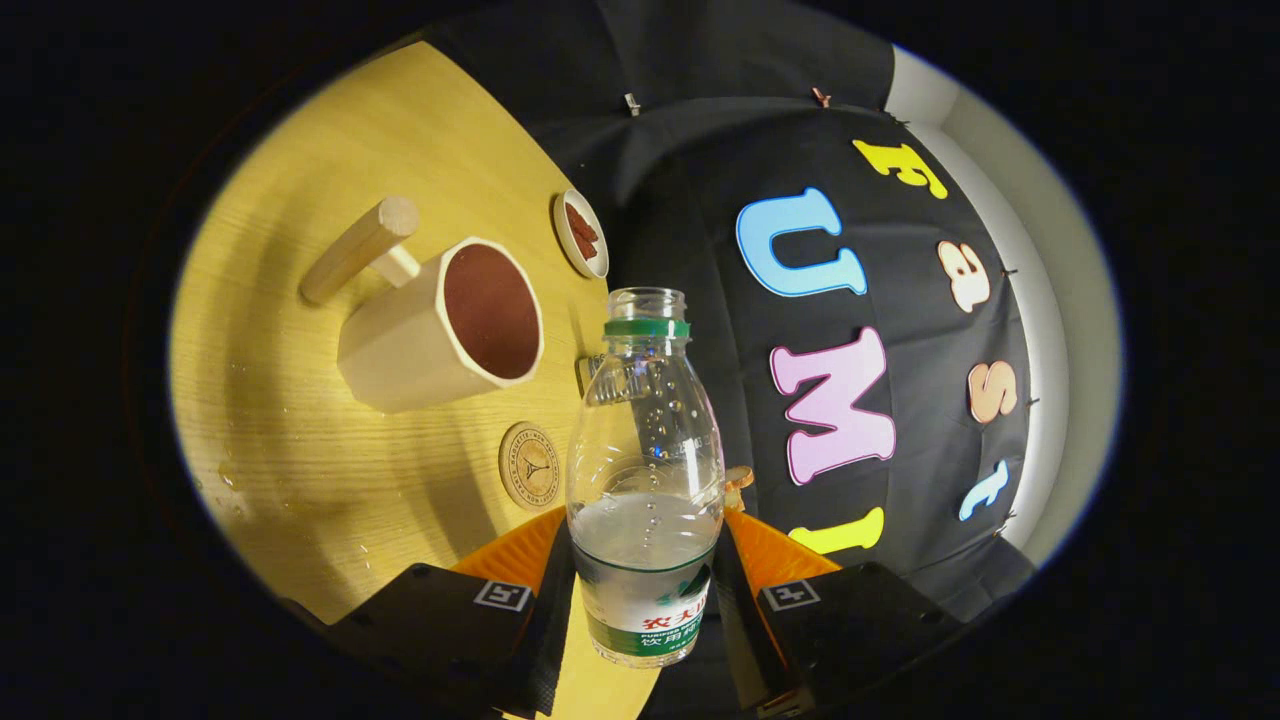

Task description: Take the bottle from table, then pour the juice into the cup, finally place the bottle on the coaster

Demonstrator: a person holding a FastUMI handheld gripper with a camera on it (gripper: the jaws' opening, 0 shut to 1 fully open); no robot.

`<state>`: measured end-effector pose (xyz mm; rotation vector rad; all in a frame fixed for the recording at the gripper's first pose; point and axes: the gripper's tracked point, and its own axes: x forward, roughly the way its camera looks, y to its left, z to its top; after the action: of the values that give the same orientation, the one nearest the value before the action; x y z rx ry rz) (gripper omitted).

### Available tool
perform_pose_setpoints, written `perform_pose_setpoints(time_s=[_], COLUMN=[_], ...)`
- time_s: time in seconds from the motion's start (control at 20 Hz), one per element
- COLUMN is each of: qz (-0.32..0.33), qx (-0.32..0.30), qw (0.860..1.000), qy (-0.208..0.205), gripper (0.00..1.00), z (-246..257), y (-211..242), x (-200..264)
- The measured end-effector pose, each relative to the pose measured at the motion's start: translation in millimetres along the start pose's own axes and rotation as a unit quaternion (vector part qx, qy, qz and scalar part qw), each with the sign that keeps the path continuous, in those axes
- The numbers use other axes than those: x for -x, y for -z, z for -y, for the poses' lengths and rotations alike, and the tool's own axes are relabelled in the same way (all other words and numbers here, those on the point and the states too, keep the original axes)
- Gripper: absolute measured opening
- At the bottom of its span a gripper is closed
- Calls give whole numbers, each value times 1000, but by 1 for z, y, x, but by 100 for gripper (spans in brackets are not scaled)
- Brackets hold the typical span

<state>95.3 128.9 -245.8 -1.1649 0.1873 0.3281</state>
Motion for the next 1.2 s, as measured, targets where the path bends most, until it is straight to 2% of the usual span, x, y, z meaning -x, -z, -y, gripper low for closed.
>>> perform_pose_setpoints(time_s=[0.2, 0.8, 1.2], qz=[-5, -19, -5], qx=[44, 118, 176], qw=[999, 992, 984], qy=[-10, -33, -17], gripper=[68, 68, 68], z=[0, -3, 8], y=[-1, 6, -3], x=[-5, -6, -13])
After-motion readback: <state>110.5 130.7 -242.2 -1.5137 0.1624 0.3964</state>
